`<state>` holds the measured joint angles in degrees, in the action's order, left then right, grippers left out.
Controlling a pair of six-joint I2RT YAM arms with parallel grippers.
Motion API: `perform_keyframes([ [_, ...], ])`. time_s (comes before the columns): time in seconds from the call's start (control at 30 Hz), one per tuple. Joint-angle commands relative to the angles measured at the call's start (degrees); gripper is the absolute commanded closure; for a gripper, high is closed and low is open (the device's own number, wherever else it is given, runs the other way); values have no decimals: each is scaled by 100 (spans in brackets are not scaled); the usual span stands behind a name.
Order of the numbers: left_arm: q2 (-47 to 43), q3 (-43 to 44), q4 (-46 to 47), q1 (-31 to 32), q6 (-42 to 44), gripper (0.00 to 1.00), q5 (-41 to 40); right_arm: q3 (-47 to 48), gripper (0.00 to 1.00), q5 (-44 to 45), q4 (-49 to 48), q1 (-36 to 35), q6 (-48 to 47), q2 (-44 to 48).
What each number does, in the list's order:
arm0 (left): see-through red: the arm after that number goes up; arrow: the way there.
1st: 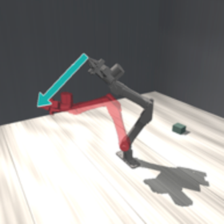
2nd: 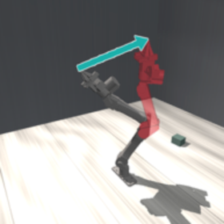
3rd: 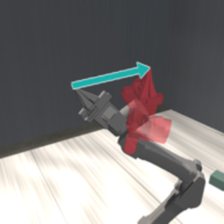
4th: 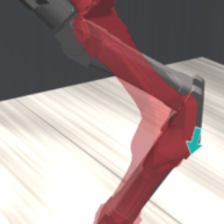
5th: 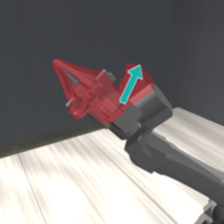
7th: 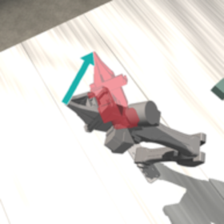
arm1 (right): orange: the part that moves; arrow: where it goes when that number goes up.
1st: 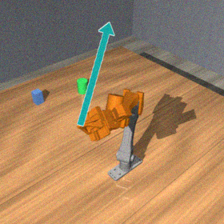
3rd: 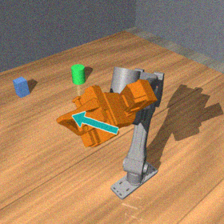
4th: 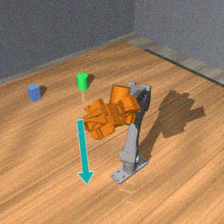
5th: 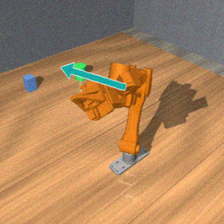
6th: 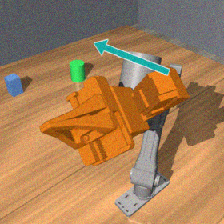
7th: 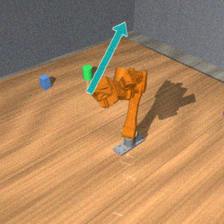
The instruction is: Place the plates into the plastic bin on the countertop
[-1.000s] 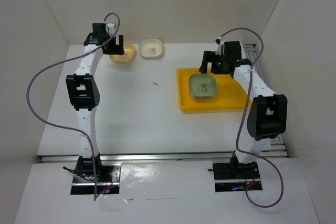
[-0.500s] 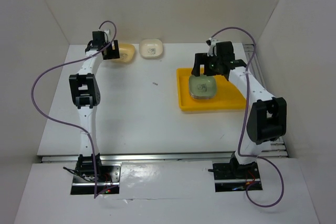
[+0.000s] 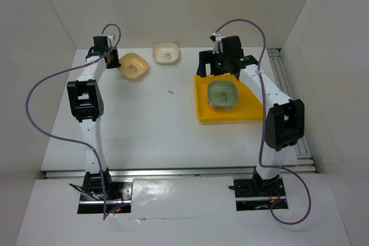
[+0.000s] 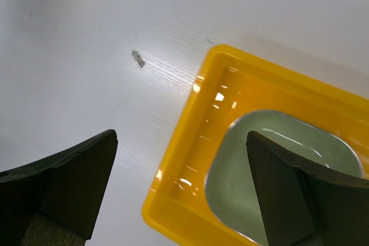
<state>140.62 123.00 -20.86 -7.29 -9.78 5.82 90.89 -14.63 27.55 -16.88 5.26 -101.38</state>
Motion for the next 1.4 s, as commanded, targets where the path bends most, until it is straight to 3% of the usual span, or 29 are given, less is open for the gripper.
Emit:
perform_keyframes([
  [0.0, -1032, -800, -321, -45, 817, 100, 1018, 681, 0, 30, -83, -516, -7, -355],
  [0.1, -1605, -1189, -1032, 8, 1750, 100, 1972, 1497, 0, 83, 48, -938, -7, -926],
  [0.3, -2336, -1849, -1605, 114, 1998, 100, 2519, 2283, 0, -92, -170, -1457, 45, -1823],
  [0.47, -2714, -1911, -1711, 227, 1752, 100, 2853, 2363, 0, -233, -276, -1669, 46, -2078],
  [0.8, -2961, -1587, -1825, 886, 1524, 100, 2696, 1871, 0, -180, -751, -1722, 344, -1956],
  [0.83, -2961, -1508, -1825, 887, 1523, 100, 2696, 1871, 2, -128, -751, -1722, 344, -1955],
  [0.87, -2961, -1455, -1825, 948, 1471, 100, 2748, 1740, 11, -128, -751, -1722, 344, -1955],
  [0.97, -2961, -1175, -1930, 1010, 1295, 100, 2889, 1669, 53, 4, -699, -1722, 397, -1903],
  [1.0, -2909, -1103, -1930, 1010, 1242, 86, 2889, 1599, 87, 135, -629, -1722, 397, -1790],
  [1.03, -2908, -1024, -1930, 1062, 1172, 75, 2889, 1598, 98, 249, -628, -1722, 397, -1728],
  [1.13, -2760, -752, -1842, 1063, 1005, 36, 2810, 1344, 100, 759, -514, -1643, 397, -1403],
  [1.17, -2698, -551, -1782, 1063, 952, 4, 2723, 1274, 100, 847, -453, -1529, 397, -1289],
  [1.2, -2619, -410, -1781, 1115, 891, 0, 2609, 1038, 100, 944, -400, -1459, 397, -1166],
  [1.37, -1925, 618, -1728, 1116, 522, 0, 2170, 132, 100, 1024, -338, -501, 336, -164],
])
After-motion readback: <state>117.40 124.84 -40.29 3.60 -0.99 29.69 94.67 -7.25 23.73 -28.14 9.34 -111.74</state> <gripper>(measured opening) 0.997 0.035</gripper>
